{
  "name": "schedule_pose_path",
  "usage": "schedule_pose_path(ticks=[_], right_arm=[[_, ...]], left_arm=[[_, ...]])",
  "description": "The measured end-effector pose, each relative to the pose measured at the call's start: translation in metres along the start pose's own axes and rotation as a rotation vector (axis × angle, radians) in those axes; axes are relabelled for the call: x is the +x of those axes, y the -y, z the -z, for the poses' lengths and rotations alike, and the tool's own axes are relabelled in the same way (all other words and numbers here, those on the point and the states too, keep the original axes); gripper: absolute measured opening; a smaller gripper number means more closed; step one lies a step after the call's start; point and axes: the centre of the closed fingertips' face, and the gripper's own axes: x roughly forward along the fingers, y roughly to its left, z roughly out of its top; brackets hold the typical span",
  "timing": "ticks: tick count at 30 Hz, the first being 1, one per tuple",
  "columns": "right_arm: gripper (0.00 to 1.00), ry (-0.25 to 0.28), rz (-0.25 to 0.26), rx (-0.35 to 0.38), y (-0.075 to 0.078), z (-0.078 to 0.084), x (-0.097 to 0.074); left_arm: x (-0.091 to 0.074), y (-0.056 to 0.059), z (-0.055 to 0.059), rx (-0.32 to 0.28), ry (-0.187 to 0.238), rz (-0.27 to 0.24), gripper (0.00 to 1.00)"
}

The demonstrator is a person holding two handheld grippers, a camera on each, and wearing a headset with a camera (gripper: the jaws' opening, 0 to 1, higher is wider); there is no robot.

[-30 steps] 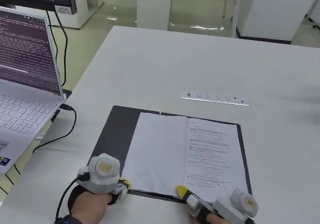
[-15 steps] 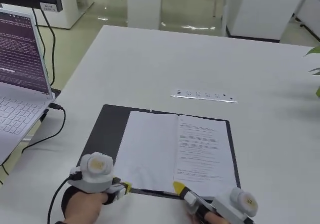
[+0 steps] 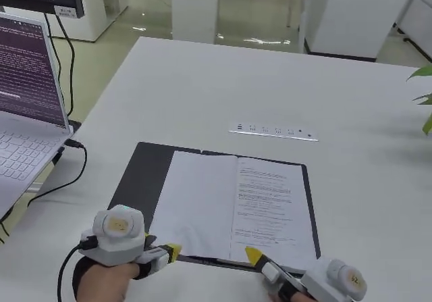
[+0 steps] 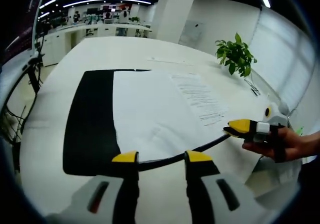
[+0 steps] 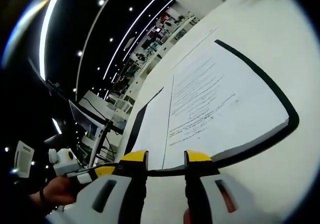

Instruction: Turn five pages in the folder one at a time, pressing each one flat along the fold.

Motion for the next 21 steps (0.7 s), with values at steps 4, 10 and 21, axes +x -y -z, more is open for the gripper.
schedule_pose_path(ticks=[4, 10, 21], right_arm=[[0.29, 0.007, 0.014, -0.026, 0.007, -0.007, -0.011], [0.33, 0.021, 0.003, -0.057, 0.007, -0.016, -0.028], [0.4, -0.054, -0.02, -0.269, 0.0, -0.023, -0.045]], left_arm=[[-0.009, -0.003, -0.006, -0.005, 0.019, -0.011, 0.37], [-0.018, 0.001, -0.012, -0.033, 0.051, 0.019, 0.42], [-0.038, 0.014, -0.016, 0.07, 0.059, 0.045, 0.48]])
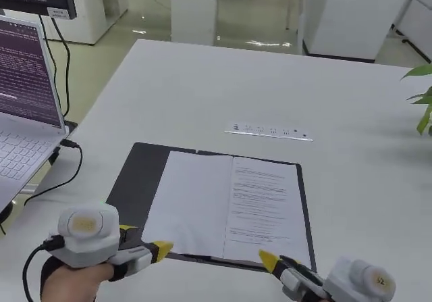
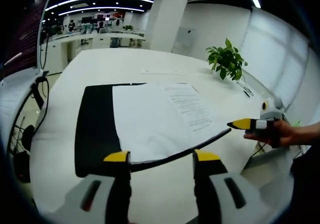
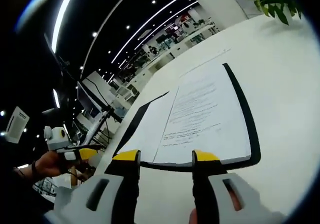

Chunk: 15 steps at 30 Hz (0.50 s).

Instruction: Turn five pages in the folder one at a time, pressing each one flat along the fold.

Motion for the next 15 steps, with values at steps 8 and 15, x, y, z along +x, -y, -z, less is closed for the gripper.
schedule_pose_path(ticks=[8, 15], right_arm=[[0.45, -0.022, -0.018, -0.109, -0.005, -0.005, -0.015], [0.5, -0.016, -0.029, -0.163, -0.012, -0.003, -0.032]], left_arm=[[-0.018, 0.01, 0.001, 0.106, -0.013, 0.003, 0.55], [-0.033, 0.016, 0.004, 0.161, -0.018, 0.009, 0.61]])
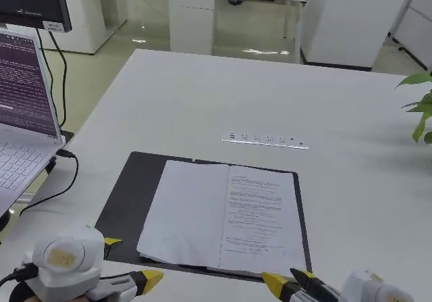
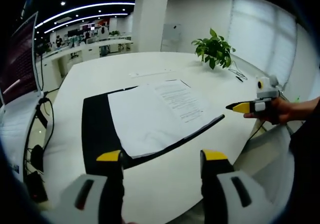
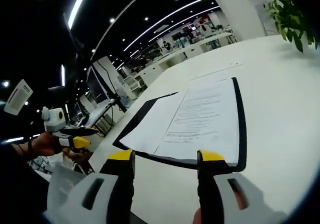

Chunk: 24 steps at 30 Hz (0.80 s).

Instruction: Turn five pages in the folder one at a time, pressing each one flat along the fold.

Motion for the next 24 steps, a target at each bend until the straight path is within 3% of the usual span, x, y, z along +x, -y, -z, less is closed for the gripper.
schedule_pose_path(ticks=[7, 11, 15, 24], right_arm=[[0.57, -0.004, -0.016, -0.081, -0.011, -0.003, -0.015], [0.6, -0.027, -0.018, -0.144, -0.015, -0.004, -0.021], [0.63, -0.03, -0.01, -0.168, -0.015, -0.006, -0.027], [0.68, -0.027, 0.009, -0.128, -0.009, -0.004, -0.036]], left_arm=[[-0.008, 0.003, -0.006, 0.004, 0.03, -0.006, 0.66], [-0.014, 0.011, -0.015, 0.052, 0.061, -0.008, 0.72], [-0.016, 0.016, -0.019, 0.041, 0.084, 0.01, 0.73], [-0.009, 0.022, -0.01, 0.035, 0.04, 0.05, 0.7]])
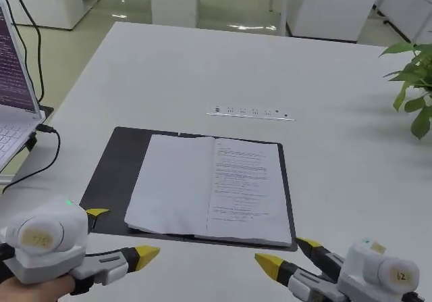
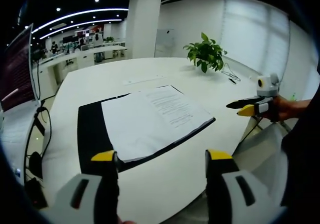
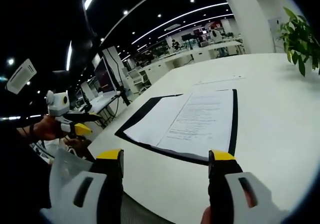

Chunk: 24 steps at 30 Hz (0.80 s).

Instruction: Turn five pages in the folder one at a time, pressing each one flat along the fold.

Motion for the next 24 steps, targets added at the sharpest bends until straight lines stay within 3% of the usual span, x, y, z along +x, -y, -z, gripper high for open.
schedule_pose_path(ticks=[5, 24], right_arm=[[0.69, 0.021, -0.001, 0.035, 0.003, -0.002, -0.006], [0.71, 0.02, 0.013, 0.064, 0.017, 0.001, -0.022]], left_arm=[[0.006, 0.006, -0.004, 0.009, -0.003, 0.019, 0.71], [0.036, 0.034, -0.016, 0.04, -0.028, 0.109, 0.69]])
